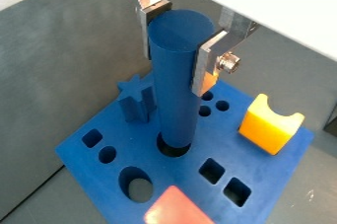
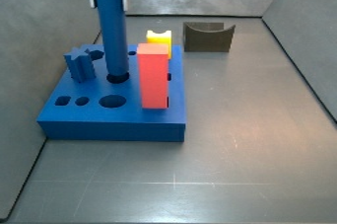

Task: Pick up the round object. Move up. Place the round object on the fixture. Regrasp the round object. Move to above the board. Insert the round object.
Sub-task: Insert the round object.

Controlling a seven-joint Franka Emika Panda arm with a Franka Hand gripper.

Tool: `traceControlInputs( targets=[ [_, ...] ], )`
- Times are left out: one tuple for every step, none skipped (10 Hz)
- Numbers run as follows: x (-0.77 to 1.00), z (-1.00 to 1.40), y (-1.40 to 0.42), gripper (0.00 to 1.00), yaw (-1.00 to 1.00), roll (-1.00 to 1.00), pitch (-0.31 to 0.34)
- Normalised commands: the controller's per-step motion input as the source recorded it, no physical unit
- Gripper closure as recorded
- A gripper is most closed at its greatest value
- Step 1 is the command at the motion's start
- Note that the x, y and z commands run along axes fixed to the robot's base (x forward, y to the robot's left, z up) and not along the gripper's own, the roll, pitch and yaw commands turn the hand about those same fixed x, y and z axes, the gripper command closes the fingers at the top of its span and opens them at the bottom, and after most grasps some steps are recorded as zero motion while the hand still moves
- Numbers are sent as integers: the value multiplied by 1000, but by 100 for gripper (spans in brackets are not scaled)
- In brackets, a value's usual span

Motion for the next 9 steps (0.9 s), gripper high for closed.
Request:
traceControlInputs(
  targets=[
    [-169,-191,-111,100,-6,-154,-120],
    [-51,-160,-80,100,-17,-177,-116],
    [0,-106,0,100,0,-90,-47],
    [0,-103,0,100,0,-97,-30],
    [0,-40,0,100,0,-69,-11],
    [69,0,0,100,0,0,0],
    [86,-129,0,100,0,0,0],
    [31,-340,0,100,0,0,-4],
    [17,-540,0,100,0,3,-4]
  ],
)
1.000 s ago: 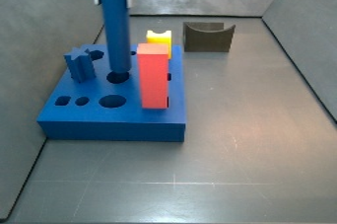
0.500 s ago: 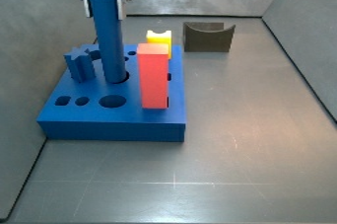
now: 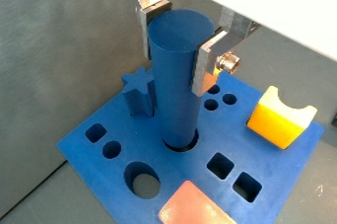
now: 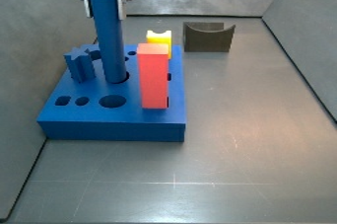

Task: Pick up the round object. Move up. Place the round object on the fixture. Regrasp the round object. Move to above the board. Insert the round object.
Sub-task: Insert the round object.

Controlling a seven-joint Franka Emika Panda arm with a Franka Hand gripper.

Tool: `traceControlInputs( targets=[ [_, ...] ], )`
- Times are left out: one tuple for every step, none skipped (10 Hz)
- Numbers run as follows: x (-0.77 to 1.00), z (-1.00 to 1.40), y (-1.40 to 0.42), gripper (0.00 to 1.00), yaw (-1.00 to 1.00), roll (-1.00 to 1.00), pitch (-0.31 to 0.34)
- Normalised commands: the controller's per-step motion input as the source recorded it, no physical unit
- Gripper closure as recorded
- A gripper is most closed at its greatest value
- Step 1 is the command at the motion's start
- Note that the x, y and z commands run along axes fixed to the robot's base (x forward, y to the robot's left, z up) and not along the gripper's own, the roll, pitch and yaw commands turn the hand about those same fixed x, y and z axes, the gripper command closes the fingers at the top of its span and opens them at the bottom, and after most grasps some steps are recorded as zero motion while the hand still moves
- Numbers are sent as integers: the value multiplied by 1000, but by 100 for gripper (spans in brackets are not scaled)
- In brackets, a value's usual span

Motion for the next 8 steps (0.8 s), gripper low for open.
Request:
traceControlInputs(
  targets=[
    [29,-603,0,100,0,0,0],
    [60,-611,0,100,0,-3,-6],
    [71,-343,0,100,0,-73,-16],
    [260,-103,-89,100,0,-67,0],
    [351,-63,-77,100,0,-21,0],
    [346,-97,-20,100,0,0,4],
    [297,-226,0,100,3,0,0],
    [109,-480,0,100,20,49,0]
  ],
)
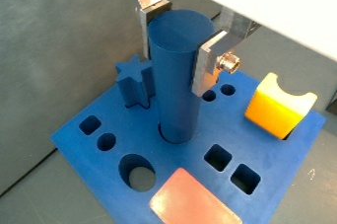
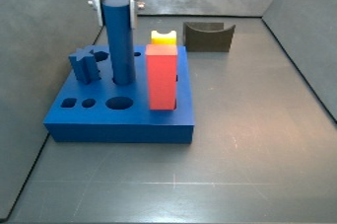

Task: Pick up the round object. Move up. Place the round object on the fixture. Regrasp the round object. Move to above the board. Insert the round object.
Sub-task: Insert the round object.

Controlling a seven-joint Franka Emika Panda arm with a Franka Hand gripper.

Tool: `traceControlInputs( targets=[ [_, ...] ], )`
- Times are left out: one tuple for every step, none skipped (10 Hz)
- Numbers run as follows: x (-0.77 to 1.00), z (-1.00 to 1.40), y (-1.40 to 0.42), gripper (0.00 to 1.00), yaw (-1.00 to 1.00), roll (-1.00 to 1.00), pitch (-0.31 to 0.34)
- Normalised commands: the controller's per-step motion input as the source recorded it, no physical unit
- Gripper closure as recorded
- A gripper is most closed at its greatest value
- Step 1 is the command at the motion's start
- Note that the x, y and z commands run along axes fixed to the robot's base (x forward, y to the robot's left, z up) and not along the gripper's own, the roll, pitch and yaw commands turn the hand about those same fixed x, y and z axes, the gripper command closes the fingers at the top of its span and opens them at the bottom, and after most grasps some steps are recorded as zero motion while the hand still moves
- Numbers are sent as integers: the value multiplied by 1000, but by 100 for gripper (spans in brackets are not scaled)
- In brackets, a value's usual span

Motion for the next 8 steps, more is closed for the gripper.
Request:
traceControlInputs(
  targets=[
    [46,-531,0,100,0,76,0],
    [43,-591,0,100,0,83,0],
    [34,-654,0,100,0,77,0],
    [26,-569,0,100,0,61,0],
    [49,-426,0,100,0,3,0],
    [0,-271,0,100,0,-19,-46],
    [0,-54,0,100,0,-41,0],
    [0,0,0,100,0,0,0]
  ],
)
